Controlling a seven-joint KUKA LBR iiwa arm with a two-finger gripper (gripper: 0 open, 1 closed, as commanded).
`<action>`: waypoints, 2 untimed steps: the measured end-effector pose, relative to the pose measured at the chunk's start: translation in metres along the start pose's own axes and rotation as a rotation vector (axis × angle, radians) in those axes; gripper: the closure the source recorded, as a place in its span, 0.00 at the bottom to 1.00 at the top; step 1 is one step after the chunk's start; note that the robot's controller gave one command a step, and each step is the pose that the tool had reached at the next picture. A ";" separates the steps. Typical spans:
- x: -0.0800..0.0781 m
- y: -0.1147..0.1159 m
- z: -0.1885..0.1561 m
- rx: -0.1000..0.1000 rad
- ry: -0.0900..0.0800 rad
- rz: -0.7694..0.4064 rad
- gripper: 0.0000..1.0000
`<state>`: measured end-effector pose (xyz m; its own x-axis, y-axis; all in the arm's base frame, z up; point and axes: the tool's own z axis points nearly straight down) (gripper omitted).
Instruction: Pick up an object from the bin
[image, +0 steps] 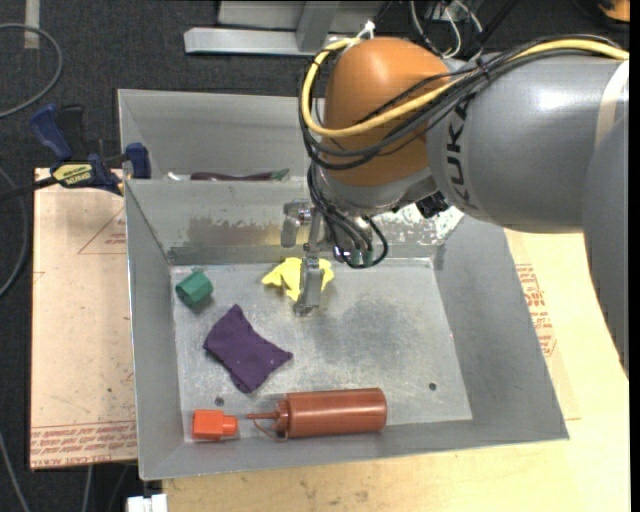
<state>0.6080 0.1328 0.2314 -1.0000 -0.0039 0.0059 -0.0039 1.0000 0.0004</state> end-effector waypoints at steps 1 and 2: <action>-0.001 -0.001 -0.005 -0.001 -0.007 0.002 0.00; -0.009 -0.023 0.026 -0.004 -0.013 -0.048 0.00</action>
Offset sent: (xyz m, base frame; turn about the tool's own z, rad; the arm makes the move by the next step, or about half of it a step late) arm 0.0136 -0.0550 -0.0674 -0.0927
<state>0.6166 0.1095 0.2056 -0.9986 -0.0519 -0.0071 -0.0519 0.9986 0.0040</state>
